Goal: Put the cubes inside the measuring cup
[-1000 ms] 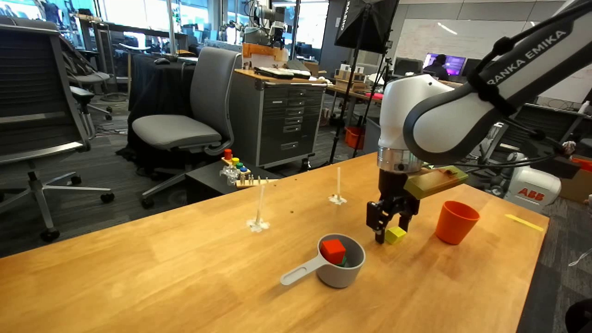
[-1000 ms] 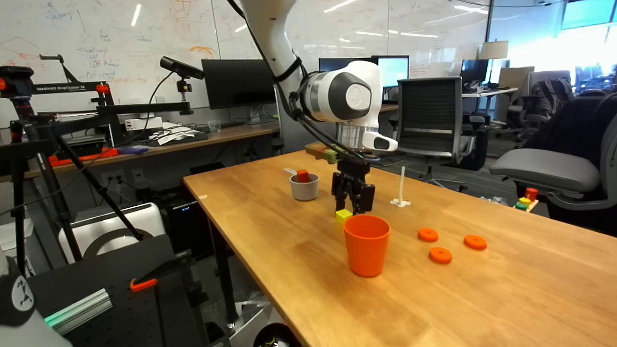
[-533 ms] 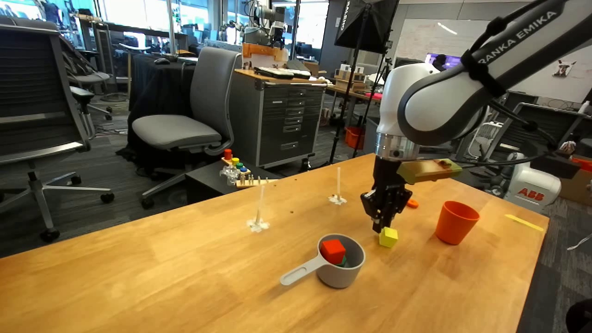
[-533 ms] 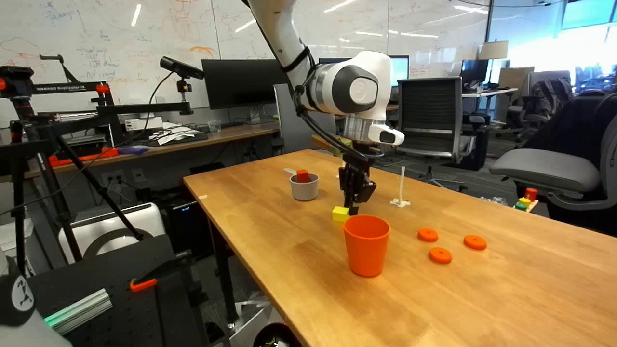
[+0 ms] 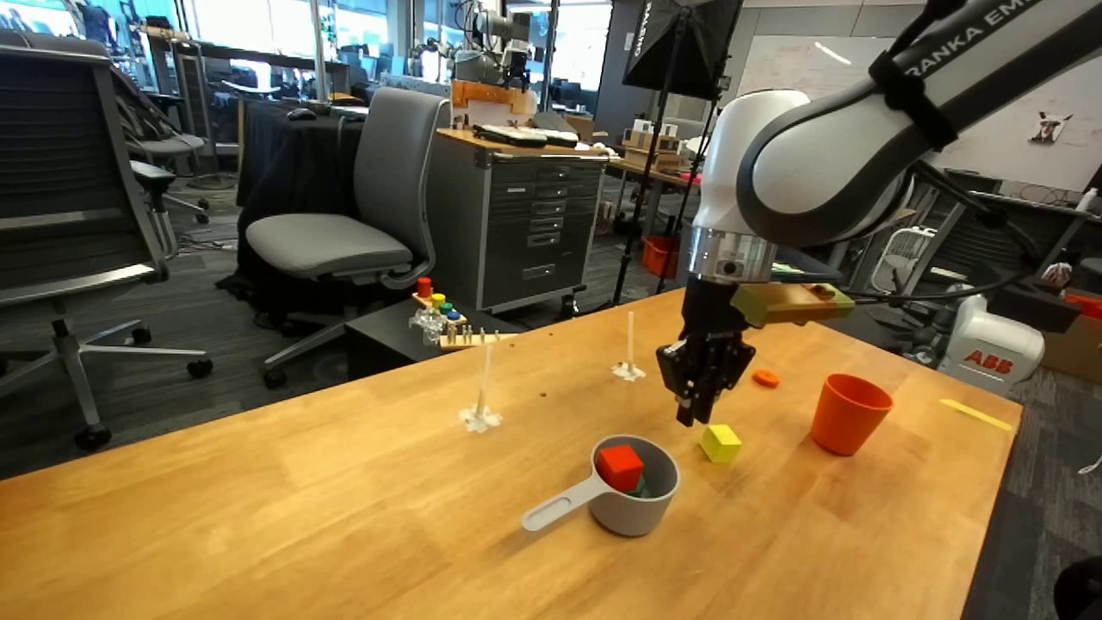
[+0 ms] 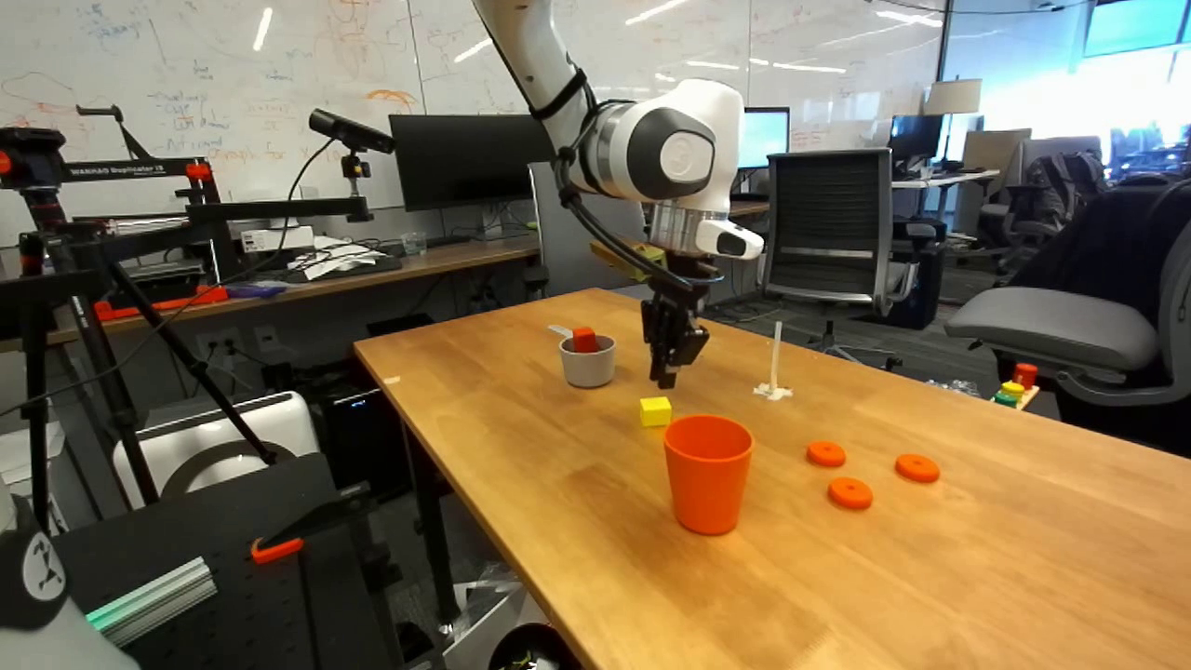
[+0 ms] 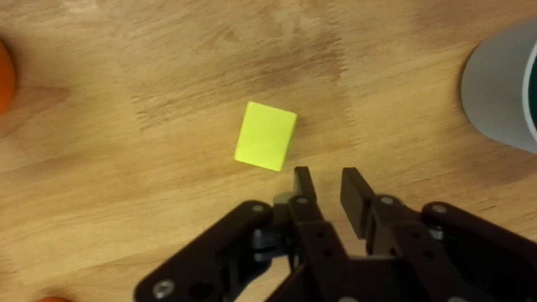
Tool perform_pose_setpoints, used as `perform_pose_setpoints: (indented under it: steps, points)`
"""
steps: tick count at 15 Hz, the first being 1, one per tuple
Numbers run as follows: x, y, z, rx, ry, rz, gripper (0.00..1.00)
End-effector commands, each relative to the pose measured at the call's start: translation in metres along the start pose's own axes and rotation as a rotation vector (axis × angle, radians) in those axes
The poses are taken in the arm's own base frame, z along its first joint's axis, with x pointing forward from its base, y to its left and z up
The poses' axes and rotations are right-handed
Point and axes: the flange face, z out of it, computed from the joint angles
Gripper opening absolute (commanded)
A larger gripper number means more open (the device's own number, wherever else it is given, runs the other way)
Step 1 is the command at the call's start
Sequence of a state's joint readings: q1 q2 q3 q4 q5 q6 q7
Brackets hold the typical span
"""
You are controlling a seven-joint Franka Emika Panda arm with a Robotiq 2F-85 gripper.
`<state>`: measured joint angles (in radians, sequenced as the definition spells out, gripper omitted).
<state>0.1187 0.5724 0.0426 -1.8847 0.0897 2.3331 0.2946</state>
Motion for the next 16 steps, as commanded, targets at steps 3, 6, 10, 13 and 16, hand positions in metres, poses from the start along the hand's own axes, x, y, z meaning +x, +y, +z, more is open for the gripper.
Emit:
perform_pose_setpoints:
  steps: [3,6,10,13,16]
  points:
    - [-0.006,-0.004,-0.013,0.019,-0.014,0.008,0.73]
    - [-0.011,-0.002,-0.014,0.003,-0.030,0.035,0.96]
    - [-0.030,0.001,-0.016,-0.003,-0.075,0.093,1.00]
    - [-0.045,0.011,-0.019,-0.012,-0.090,0.144,1.00]
    - [-0.051,0.028,-0.017,-0.006,-0.080,0.162,1.00]
